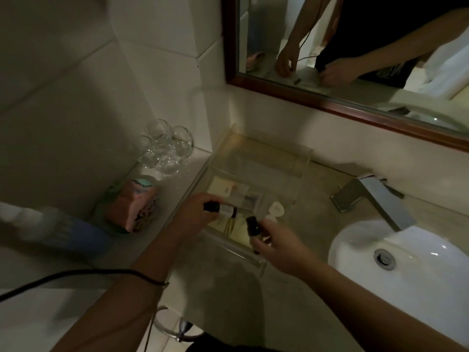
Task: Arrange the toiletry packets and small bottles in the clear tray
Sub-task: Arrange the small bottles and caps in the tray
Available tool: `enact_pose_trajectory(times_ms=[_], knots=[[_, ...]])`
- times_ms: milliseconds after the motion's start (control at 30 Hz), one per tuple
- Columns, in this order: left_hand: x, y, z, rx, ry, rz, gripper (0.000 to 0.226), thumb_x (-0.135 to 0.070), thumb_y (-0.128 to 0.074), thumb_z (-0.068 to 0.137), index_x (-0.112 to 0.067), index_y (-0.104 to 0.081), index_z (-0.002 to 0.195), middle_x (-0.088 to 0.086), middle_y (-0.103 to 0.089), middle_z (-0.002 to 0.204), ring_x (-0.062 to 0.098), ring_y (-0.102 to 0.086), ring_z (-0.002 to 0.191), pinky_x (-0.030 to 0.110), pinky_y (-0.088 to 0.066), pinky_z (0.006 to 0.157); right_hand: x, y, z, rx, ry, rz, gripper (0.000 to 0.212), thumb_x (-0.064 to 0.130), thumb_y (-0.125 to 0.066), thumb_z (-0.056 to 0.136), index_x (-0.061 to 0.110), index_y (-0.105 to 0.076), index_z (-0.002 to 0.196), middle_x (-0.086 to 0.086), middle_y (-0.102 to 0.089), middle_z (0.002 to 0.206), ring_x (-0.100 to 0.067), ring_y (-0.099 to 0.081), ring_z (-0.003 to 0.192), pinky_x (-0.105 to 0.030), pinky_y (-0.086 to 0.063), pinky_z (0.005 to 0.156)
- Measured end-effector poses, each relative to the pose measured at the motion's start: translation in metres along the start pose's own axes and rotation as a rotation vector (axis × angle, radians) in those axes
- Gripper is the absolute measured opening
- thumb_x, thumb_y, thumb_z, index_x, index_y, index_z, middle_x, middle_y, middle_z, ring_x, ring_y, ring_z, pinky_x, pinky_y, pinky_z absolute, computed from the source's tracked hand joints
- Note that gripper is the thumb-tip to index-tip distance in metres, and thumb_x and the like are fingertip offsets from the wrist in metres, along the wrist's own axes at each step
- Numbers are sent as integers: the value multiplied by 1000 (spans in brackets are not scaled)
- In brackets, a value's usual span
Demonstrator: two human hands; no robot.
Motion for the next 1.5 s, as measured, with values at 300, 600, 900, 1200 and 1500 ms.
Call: enact_pose_trajectory(times_ms=[300,600,900,1200,1500], knots=[[13,-16,25,132,-198,306,26,-19,-74,74,-30,-68,97,-4,-66,98,14,-58,93,38,-52,85,5,-26,39,76,-171,-229,16,27,-51,89,18,-59,99,-3,-60,79,-20,-58,68,-28,-37,50],[19,-16,36,134,-317,551,27,-26,-64,83,-29,-62,110,-6,-59,113,19,-46,111,37,-39,94,15,-21,64,-217,-121,-372,21,24,-65,80,22,-60,100,0,-65,94,-21,-60,81,-36,-53,65],[24,-14,44,3,-269,494,33,-22,-65,84,-31,-61,115,-6,-57,115,18,-44,112,35,-36,96,5,-34,76,-318,-160,-489,15,32,-58,88,25,-63,101,2,-64,96,-19,-52,83,-31,-42,63],[25,-17,37,-61,-232,458,24,-20,-68,79,-25,-61,101,-3,-53,107,19,-49,102,37,-47,85,2,-35,83,-328,-157,-558,17,25,-55,88,22,-61,103,-1,-65,98,-24,-55,88,-33,-42,68],[28,-42,0,222,-414,655,36,-33,-43,86,-13,-65,106,6,-51,130,26,-42,119,40,-41,90,7,-44,93,-355,-58,-557,25,29,-57,88,22,-62,111,-4,-62,103,-26,-57,96,-39,-45,76]])
Point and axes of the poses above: each hand's wrist, its own z-axis towards the middle knuckle, its own y-axis out of the back of the hand, x = y × z, the point moved 1 cm from there along z, towards the middle knuckle
